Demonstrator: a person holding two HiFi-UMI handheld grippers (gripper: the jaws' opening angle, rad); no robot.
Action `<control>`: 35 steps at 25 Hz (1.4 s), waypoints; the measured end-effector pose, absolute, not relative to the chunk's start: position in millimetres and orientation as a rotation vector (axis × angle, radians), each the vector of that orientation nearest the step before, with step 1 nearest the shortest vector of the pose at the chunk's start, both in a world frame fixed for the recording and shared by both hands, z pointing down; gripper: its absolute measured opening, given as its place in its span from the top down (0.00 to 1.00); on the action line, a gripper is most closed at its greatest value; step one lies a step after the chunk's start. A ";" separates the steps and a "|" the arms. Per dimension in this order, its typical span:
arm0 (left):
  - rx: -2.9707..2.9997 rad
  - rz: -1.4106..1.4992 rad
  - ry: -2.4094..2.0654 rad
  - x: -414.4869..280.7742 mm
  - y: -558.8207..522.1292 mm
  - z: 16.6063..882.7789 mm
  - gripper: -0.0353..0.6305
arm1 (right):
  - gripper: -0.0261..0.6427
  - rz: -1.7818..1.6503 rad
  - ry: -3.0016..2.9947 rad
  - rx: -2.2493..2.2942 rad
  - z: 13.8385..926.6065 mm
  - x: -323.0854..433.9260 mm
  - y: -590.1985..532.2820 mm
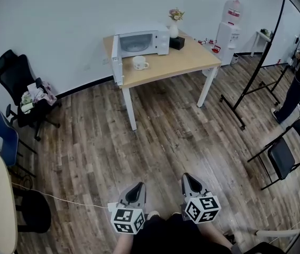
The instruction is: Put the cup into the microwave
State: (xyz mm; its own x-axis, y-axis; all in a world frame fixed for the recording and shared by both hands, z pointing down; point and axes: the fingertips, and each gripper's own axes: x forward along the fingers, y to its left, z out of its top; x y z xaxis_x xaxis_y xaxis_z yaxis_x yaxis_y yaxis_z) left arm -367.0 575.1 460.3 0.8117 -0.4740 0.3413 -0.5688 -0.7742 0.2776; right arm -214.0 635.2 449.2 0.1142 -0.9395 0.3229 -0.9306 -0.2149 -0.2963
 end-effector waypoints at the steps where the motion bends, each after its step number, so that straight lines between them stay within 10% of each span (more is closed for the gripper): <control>1: 2.623 0.356 -0.779 -371.3 574.1 461.8 0.92 | 0.97 -0.706 1.953 -2.332 451.0 -217.7 635.3; 35: 2.685 0.341 -0.778 -312.6 474.4 463.2 0.92 | 0.97 -0.605 2.030 -2.406 464.1 -158.7 533.2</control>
State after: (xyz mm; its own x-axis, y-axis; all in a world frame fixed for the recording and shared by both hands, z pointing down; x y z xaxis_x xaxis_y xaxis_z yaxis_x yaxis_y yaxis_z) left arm -312.6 474.4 463.2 0.8228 -0.4741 0.3134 -0.5516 -0.7988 0.2400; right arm -158.7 533.2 464.1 0.1273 -0.9376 0.3236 -0.9618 -0.1964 -0.1908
